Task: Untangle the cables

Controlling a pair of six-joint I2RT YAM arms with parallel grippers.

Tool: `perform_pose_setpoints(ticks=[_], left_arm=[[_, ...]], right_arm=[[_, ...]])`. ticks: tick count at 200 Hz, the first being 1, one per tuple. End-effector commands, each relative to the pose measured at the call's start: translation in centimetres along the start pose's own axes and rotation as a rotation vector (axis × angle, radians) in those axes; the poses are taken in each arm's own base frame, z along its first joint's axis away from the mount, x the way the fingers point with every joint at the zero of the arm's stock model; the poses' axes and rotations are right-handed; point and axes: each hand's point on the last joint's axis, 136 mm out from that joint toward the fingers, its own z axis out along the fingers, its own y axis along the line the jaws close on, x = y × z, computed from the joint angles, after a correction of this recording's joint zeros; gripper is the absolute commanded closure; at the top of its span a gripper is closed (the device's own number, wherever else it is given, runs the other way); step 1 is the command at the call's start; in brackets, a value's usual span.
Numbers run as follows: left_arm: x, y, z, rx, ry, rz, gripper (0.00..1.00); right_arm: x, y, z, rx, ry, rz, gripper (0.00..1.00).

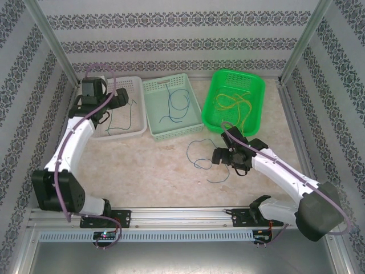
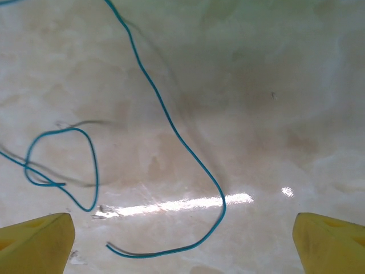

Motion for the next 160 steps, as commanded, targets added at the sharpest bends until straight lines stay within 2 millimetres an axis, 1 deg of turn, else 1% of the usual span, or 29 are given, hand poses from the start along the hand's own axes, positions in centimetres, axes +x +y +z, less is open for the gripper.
perform_pose_setpoints(ticks=[1,11,29,49,62,75,94,109,133,145,160], left_arm=[[0.0,-2.6,-1.0,0.091,-0.051,0.007,0.0],[0.5,-3.4,-1.4,0.118,-0.047,0.005,0.0],[1.6,-4.1,-2.2,0.149,-0.039,-0.005,0.0],[2.5,-4.0,-3.1,0.165,-0.039,-0.011,0.0],[3.0,-3.9,-3.6,0.167,-0.038,-0.003,0.0],[3.2,-3.8,-4.1,0.168,-0.035,0.003,0.0],[3.6,-3.5,-4.6,0.161,-0.033,0.012,0.0],[3.6,-3.1,-4.9,0.144,-0.039,0.02,0.0],[3.9,-3.2,-5.0,0.149,-0.033,0.023,0.0],[4.0,-3.2,-5.0,0.153,-0.031,0.019,0.0],[4.2,-3.1,-4.9,0.146,-0.028,0.012,0.0]], right_arm=[[0.3,-0.5,1.0,0.029,0.02,0.023,0.04],[0.2,-0.5,1.5,0.041,0.028,0.015,0.05],[0.6,-1.0,2.7,0.079,0.061,0.007,0.08],[1.0,-1.2,4.0,0.105,0.089,0.004,0.11],[0.9,-1.3,4.7,0.123,0.094,-0.002,0.15],[0.9,-1.4,5.4,0.137,0.104,-0.009,0.19],[1.0,-1.5,6.4,0.15,0.12,-0.016,0.22],[0.6,-1.8,6.5,0.18,0.11,-0.032,0.25],[0.2,-2.3,6.7,0.202,0.102,-0.029,0.36],[0.0,-2.3,6.8,0.211,0.103,-0.043,0.38],[-0.1,-2.1,6.9,0.222,0.111,-0.073,0.43]])
